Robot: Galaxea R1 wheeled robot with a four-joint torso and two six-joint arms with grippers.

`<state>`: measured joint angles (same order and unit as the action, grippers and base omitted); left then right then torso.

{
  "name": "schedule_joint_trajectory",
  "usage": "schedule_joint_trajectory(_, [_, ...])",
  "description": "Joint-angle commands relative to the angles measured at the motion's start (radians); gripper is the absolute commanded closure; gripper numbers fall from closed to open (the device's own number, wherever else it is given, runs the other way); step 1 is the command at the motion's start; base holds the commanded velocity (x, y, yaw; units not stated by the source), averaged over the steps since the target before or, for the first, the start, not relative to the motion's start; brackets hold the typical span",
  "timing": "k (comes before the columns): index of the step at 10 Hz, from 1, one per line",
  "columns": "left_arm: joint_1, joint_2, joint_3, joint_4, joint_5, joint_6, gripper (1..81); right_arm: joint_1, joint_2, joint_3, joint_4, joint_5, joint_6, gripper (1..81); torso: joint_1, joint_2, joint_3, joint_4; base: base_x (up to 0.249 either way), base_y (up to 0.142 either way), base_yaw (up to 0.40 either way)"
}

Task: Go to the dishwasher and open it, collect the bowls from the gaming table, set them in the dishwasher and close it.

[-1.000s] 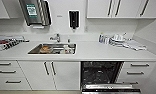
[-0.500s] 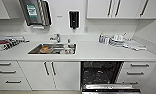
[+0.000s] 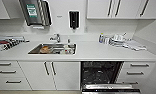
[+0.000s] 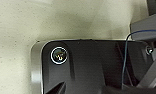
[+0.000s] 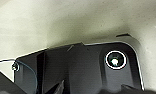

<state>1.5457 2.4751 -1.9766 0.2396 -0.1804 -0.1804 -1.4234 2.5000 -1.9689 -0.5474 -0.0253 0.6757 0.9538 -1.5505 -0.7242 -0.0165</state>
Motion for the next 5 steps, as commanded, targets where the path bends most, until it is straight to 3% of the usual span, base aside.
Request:
schedule_joint_trajectory(1, [-0.029, -0.034, 0.007, 0.003, 0.065, -0.002, 1.0, 0.024, 0.007, -0.025, -0.075, -0.03, -0.004, 1.0, -0.063, 0.097, 0.0, 0.0, 0.0, 0.0, 0.0])
schedule_joint_trajectory(3, [-0.029, -0.008, -0.025, -0.02, 0.081, -0.007, 1.0, 0.014, 0.055, -0.082, -0.075, -0.03, -0.004, 1.0, -0.106, 0.163, 0.0, 0.0, 0.0, 0.0, 0.0])
schedule_joint_trajectory(5, [-0.029, 0.047, -0.111, -0.029, 0.113, -0.007, 1.0, -0.003, 0.145, -0.213, -0.075, -0.028, -0.007, 1.0, -0.153, 0.237, 0.0, 0.0, 0.0, 0.0, 0.0])
